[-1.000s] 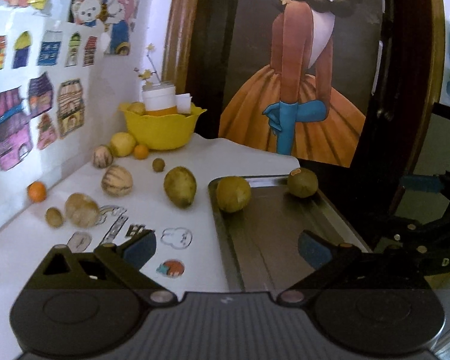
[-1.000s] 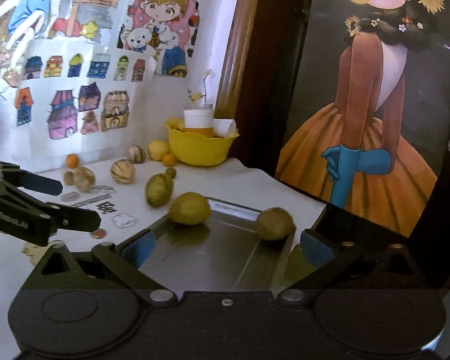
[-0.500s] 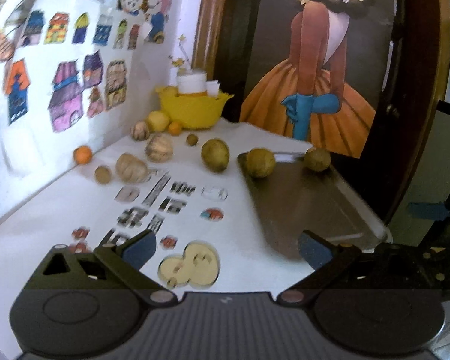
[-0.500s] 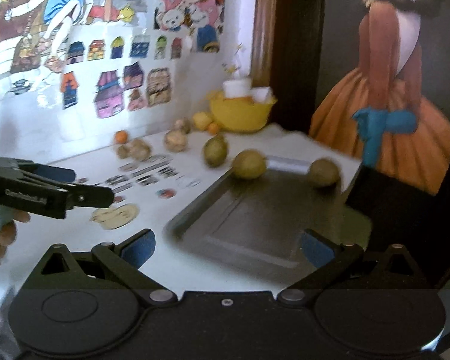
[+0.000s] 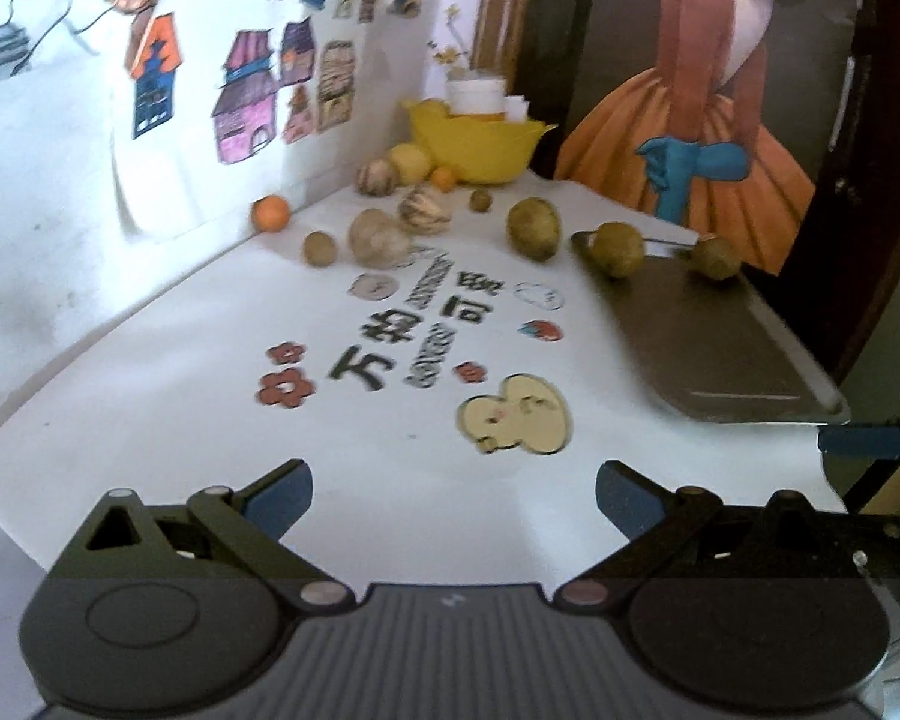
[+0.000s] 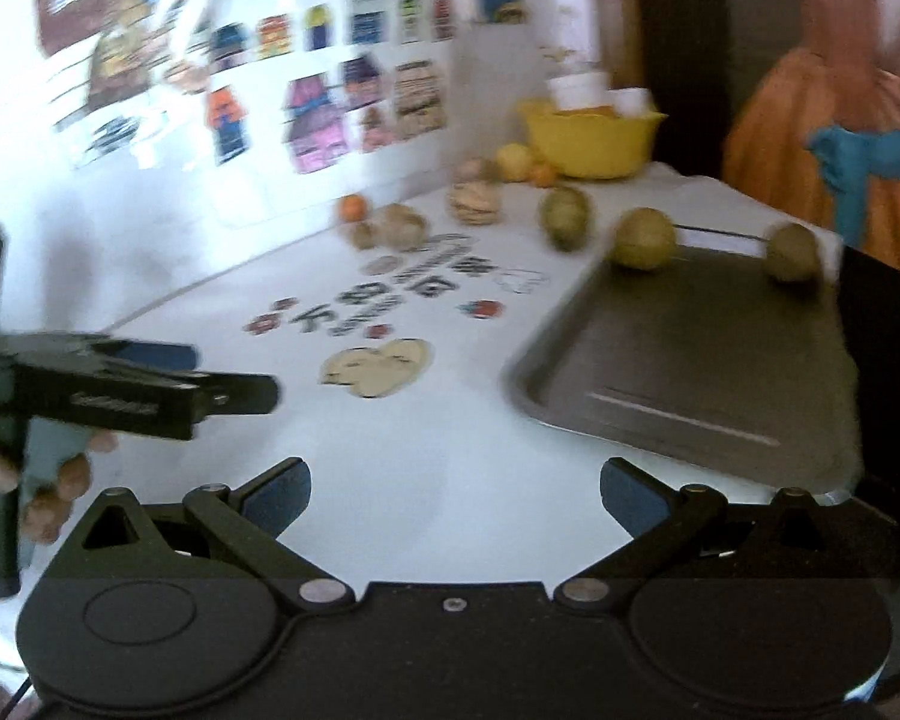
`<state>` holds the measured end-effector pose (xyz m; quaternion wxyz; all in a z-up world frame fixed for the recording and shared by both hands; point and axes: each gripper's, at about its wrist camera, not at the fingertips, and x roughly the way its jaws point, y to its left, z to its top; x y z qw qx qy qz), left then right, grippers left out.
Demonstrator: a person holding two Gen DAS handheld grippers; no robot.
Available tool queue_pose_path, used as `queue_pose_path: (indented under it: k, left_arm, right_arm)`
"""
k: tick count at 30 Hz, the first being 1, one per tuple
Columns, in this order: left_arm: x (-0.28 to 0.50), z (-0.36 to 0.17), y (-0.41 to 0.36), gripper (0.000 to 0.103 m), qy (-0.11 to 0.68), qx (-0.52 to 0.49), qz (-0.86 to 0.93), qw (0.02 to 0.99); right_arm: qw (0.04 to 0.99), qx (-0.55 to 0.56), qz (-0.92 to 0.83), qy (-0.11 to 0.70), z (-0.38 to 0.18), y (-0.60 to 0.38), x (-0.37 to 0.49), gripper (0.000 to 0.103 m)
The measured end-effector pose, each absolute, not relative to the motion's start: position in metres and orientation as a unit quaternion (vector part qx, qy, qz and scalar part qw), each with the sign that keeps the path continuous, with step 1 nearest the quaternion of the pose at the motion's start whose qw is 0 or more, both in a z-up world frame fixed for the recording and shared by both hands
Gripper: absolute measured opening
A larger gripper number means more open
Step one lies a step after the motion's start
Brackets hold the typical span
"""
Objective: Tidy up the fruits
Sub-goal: 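Withdraw both tools from the tray toward the remaining fruits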
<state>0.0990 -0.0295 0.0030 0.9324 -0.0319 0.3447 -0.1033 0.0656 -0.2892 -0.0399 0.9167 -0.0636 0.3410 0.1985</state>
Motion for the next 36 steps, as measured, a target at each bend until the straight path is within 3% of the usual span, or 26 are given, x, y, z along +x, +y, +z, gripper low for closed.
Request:
queue_pose_path:
  k: [15,24,31,36]
  left_arm:
    - [0.130,0.003,0.024,0.103,0.352,-0.018,-0.048,0.935]
    - [0.166,0.020,0.032,0.103,0.298,0.060,-0.056,0.951]
    - [0.194,0.011,0.016,0.103,0.263,0.159,-0.109,0.945]
    - [0.212,0.005,0.006,0.103,0.253,0.206,-0.125,0.937]
  right_arm:
    - [0.891,-0.142,0.271,0.335,-0.036,-0.240,0.115,0.102]
    - [0.872,-0.222,0.310,0.309,-0.020,-0.240,0.159,0.102]
    - [0.815,-0.348,0.387,0.254,-0.031,-0.231,0.191,0.102]
    - [0.806,-0.380,0.379,0.249,-0.035,-0.229,0.222,0.102]
